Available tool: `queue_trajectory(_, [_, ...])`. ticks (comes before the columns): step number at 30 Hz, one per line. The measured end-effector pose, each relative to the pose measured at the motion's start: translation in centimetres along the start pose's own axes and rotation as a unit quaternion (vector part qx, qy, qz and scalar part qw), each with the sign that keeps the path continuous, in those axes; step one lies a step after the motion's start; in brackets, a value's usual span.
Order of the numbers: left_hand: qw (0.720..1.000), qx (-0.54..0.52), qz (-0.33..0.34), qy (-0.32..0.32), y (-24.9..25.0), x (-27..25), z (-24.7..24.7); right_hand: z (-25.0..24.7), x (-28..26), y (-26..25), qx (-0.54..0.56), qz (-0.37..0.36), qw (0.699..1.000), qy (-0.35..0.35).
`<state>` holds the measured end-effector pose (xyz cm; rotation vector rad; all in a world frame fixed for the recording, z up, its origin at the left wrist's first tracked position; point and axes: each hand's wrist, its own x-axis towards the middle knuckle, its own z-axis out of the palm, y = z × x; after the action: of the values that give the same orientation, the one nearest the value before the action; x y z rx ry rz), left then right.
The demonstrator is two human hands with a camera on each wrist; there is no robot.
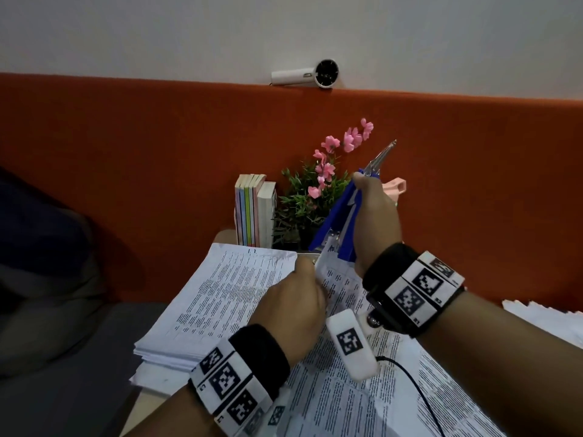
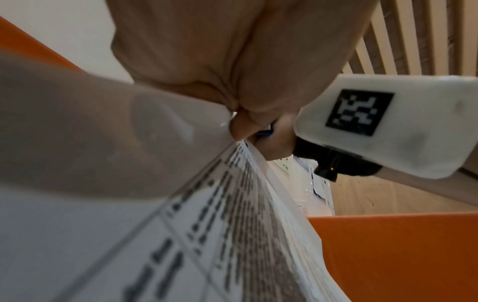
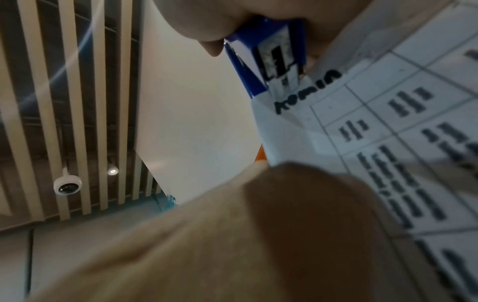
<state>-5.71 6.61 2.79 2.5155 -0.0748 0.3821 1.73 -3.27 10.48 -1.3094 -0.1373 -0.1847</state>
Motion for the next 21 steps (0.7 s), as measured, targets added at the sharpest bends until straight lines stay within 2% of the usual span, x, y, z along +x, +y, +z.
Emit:
queue_trajectory(8, [1.0, 0.0, -0.004, -0.015, 0.1, 0.1, -0.5, 0.4, 0.0, 0.4, -0.024, -0.054, 0.998, 0.016])
queue_trajectory(14, [0.998, -0.014, 0.021, -0.058, -0.5, 0.2, -0.7, 0.7, 0.2, 0.8, -0.048, -0.06, 0.996, 0.041])
queue_trajectory(16, [0.998, -0.02, 0.025, -0.062, -0.8, 0.2, -0.5, 0.8, 0.4, 1.0, -0.05, -0.041, 0.998, 0.025])
queue_trajectory(19, [0.997, -0.047, 0.016, -0.053, -1.4, 0.2, -0.1, 0.7, 0.4, 0.6, -0.026, 0.016, 0.999, -0.04])
queue_trajectory(21, [0.996, -0.074, 0.001, -0.054, -2.2, 0.5, 0.1, 0.2, 0.8, -0.1, 0.005, 0.042, 0.999, -0.013])
